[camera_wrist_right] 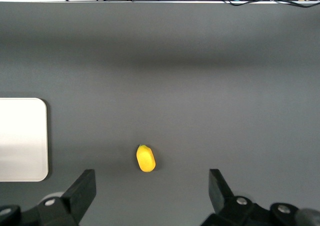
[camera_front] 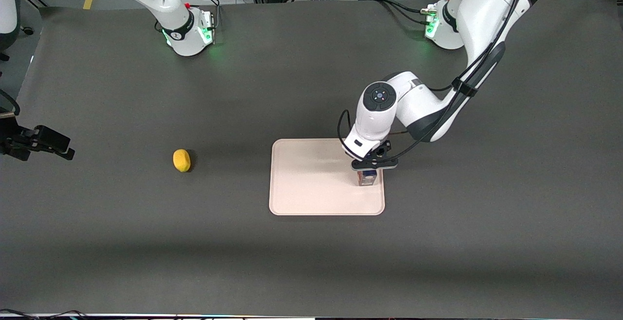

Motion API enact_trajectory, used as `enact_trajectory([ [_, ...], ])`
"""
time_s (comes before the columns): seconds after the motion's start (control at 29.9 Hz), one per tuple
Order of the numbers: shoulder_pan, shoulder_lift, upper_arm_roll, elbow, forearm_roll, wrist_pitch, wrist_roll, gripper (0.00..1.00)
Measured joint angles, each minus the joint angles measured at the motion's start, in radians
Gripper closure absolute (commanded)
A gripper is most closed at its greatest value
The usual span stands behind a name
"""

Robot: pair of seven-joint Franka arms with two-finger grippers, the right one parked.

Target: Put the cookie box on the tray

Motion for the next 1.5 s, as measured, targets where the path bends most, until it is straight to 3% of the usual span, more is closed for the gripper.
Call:
enact_trajectory([
  [0.03, 0.0, 0.003, 0.0, 0.003, 0.004, 0.0, 0.0, 0.49],
  [0.13, 0.0, 0.01, 0.0, 0.011, 0.011, 0.0, 0.0, 0.12],
  [0.2, 0.0, 0.014, 0.0, 0.016, 0.014, 0.0, 0.0, 0.01],
  [1.04, 0.013, 0.003, -0.024, 0.047, 0.013, -0.023, 0.035, 0.0],
  [1.14, 0.03, -0.02, -0.055, 0.069, -0.034, -0.085, 0.096, 0.0],
  [1.37, 0.06, -0.119, -0.08, 0.18, -0.246, -0.31, 0.315, 0.0],
  [1.5, 0.08, -0.179, -0.08, 0.247, -0.298, -0.463, 0.42, 0.0],
])
